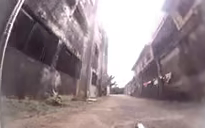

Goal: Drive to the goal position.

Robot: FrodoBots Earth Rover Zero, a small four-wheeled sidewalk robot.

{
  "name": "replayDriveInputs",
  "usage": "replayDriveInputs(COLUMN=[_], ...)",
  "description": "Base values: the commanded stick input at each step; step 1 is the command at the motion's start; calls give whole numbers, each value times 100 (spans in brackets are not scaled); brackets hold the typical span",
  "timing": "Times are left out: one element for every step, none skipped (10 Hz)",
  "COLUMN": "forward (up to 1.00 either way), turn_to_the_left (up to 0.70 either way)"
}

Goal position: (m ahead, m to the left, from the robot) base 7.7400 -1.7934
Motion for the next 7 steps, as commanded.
replayDriveInputs(forward=[84,84,84,84,84,84,84], turn_to_the_left=[6,6,6,6,6,6,6])
